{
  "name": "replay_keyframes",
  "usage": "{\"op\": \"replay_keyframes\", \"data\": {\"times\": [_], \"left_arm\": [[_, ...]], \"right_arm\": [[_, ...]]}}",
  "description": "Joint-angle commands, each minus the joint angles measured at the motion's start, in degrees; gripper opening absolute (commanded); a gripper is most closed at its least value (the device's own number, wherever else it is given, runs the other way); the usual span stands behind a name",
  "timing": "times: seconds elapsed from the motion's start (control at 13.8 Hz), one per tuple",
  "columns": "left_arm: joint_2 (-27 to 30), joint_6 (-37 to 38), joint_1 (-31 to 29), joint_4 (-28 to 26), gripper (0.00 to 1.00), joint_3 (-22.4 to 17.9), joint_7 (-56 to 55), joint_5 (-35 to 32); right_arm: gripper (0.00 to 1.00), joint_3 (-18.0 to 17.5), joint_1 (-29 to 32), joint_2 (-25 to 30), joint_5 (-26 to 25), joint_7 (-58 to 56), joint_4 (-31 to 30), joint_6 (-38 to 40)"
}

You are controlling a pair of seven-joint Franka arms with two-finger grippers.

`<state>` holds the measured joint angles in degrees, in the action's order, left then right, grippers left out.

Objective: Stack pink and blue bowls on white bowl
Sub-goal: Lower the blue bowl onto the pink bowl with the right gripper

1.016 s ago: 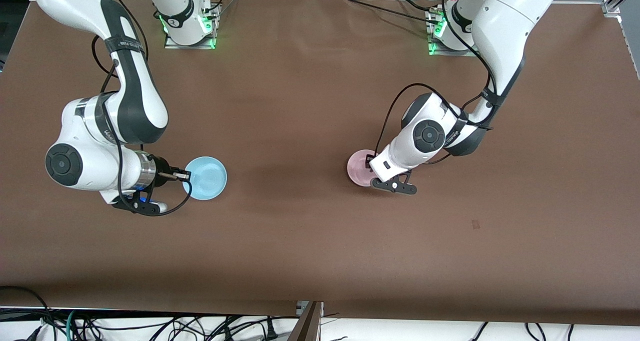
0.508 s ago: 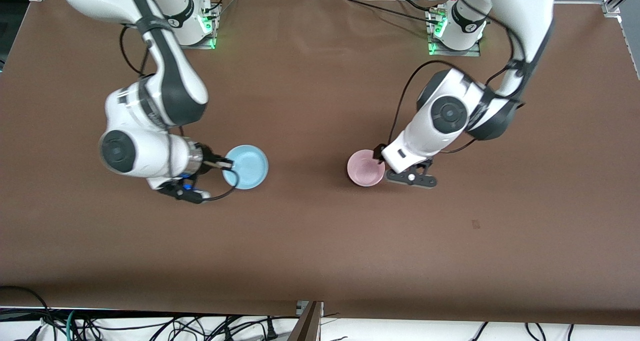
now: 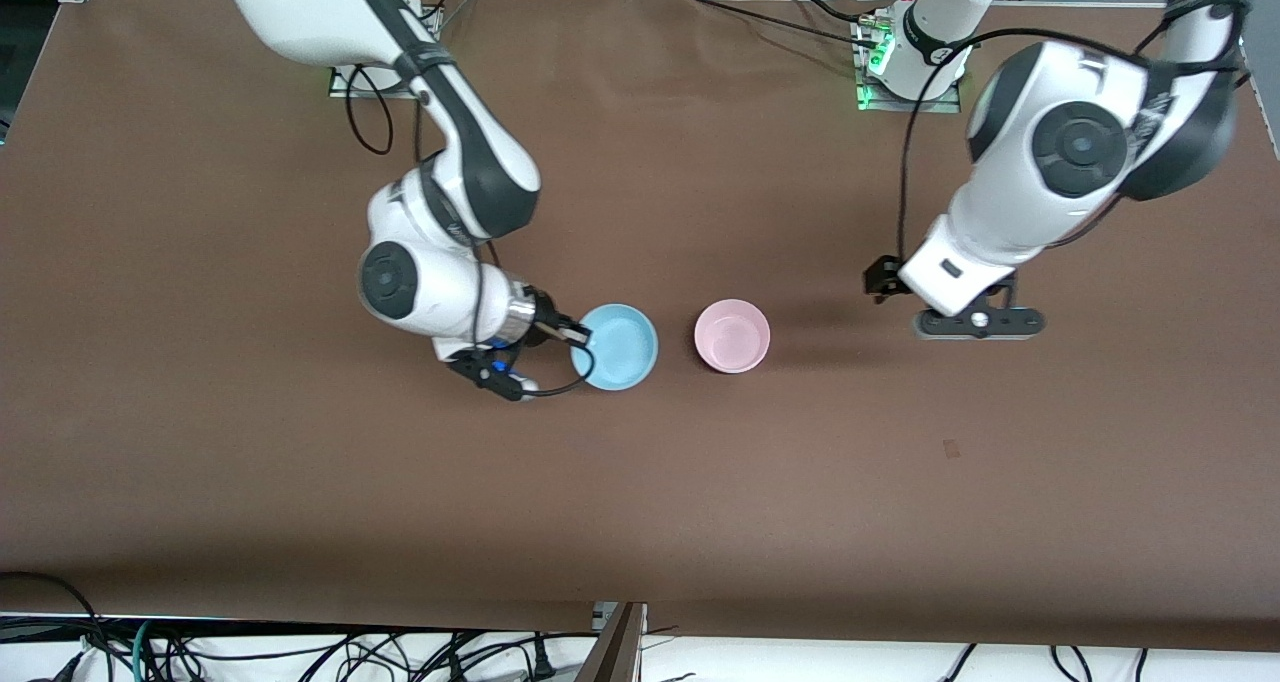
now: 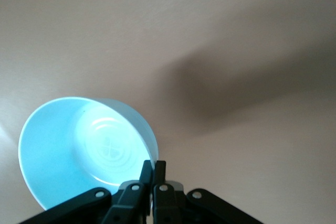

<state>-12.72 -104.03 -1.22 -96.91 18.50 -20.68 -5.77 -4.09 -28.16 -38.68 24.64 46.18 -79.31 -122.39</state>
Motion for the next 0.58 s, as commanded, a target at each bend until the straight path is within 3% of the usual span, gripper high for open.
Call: {"op": "replay_keyframes", "data": {"times": [0.0, 0.51], "left_arm": [[0.15, 7.41, 0.26, 4.87, 1.0, -2.76, 4.75, -0.74], [3.32, 11.3, 0.61, 6.2, 1.0, -11.37, 20.84, -0.56]], "right_arm": [[0.0, 0.48, -6.0, -3.23, 0.33, 6.98, 2.14, -8.0], [0.0, 0.84, -13.4, -6.05, -3.28, 10.15, 2.14, -14.19]]}}
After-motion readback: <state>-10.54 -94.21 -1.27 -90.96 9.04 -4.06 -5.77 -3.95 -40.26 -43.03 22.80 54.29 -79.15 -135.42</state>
